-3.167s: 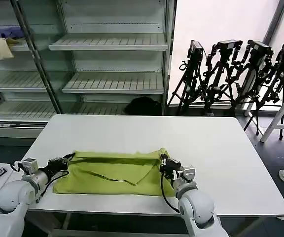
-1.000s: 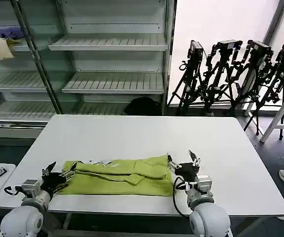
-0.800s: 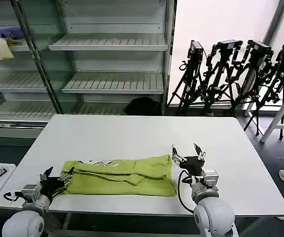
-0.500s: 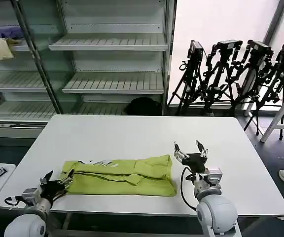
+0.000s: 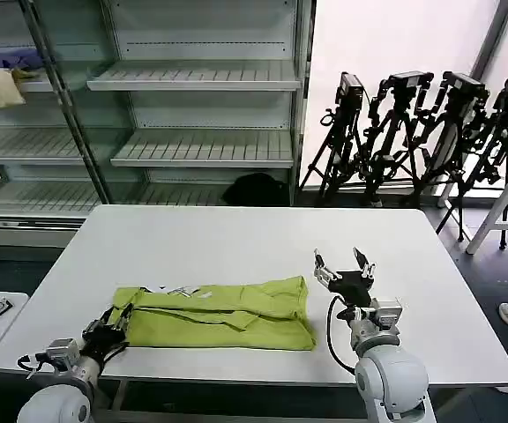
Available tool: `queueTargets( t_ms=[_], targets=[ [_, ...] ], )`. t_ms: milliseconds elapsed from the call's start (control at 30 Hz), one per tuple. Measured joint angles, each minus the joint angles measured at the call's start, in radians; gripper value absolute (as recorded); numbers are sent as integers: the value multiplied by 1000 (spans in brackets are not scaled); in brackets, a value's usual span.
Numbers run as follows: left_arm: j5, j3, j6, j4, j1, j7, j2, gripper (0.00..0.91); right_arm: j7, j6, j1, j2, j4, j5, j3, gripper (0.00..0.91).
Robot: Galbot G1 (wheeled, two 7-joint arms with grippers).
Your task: Fold and organize the clothes.
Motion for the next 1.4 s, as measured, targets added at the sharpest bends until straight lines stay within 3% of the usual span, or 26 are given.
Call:
queueTargets(
  t_ms=[533,733,1067,1400],
  targets=[
    [76,-52,-66,11,-11,13,19,0,-25,0,-12,-16,-22,-1,26,907],
    [156,-149,-111,30,-31,74,84,0,-30,3,-14,-17,-33,-1,30,907],
    [283,-319,-137,62,-69,201,264,0,-36,6,-23,-14,-41,-1,31,907],
    [316,-292,-98,-36,-52,234,284,0,-42,19,-43,-14,-42,-2,39,907]
  ],
)
